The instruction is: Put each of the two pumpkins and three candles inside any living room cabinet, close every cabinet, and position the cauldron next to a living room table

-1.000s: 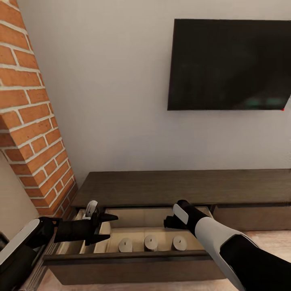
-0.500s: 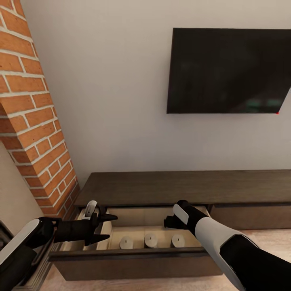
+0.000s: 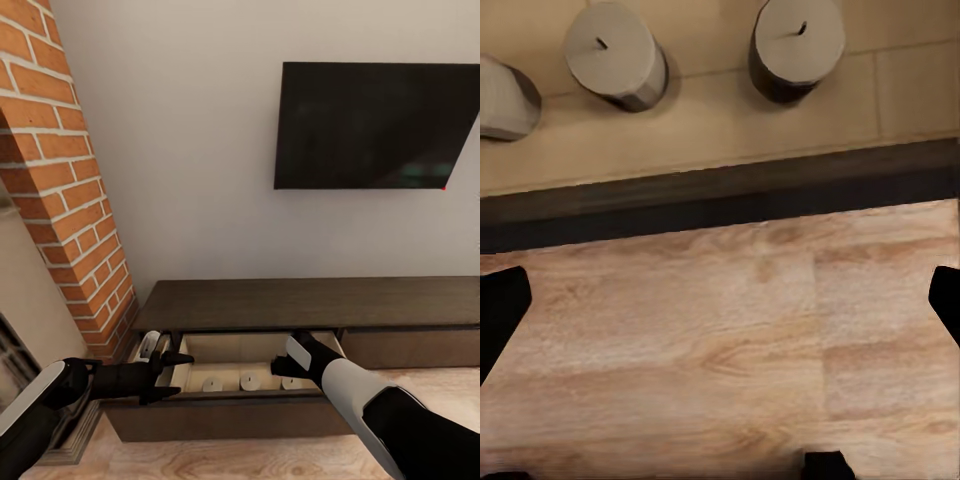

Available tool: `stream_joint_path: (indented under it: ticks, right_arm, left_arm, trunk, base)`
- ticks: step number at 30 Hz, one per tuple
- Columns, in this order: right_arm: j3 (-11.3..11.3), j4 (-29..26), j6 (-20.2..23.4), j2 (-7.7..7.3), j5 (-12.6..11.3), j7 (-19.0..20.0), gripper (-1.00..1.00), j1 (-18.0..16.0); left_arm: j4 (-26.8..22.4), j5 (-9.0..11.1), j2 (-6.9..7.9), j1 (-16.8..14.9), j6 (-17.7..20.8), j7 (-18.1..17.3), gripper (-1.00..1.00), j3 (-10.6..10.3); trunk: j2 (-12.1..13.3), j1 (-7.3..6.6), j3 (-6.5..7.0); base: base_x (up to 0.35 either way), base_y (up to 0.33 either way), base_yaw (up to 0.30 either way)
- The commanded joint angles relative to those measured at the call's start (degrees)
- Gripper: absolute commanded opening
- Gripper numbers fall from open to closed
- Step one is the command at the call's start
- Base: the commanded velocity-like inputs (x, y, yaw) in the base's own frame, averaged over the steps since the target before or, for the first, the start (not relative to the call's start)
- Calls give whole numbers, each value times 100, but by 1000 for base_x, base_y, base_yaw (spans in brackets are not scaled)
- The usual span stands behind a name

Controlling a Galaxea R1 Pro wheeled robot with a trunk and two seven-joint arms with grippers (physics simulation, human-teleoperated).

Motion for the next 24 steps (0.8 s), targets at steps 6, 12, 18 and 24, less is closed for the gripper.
stream_joint_path:
  ticks: [6, 12, 18, 24]
  right_arm:
    - [40, 2, -15, -2, -62, -47, 100, -4]
    - [42, 3, -23, -2, -59, -46, 100, -2]
    - [42, 12, -104, -2, -59, -46, 100, -2]
    - [42, 12, -128, -2, -59, -45, 100, -2]
  left_arm:
    - [-11, 63, 4, -5, -5, 53, 100, -1]
    - [-12, 63, 4, -5, -3, 51, 100, 0]
    - [-12, 63, 0, -5, -7, 55, 100, -7]
    - [-3, 58, -4, -5, -10, 59, 100, -18]
  trunk:
    - [-3, -4, -6]
    - [-3, -4, -6]
    - [-3, -4, -6]
    - [-3, -4, -6]
  base:
    - [-332, 1, 0]
    - [-334, 0, 0]
    - [-335, 0, 0]
    - [-324, 0, 0]
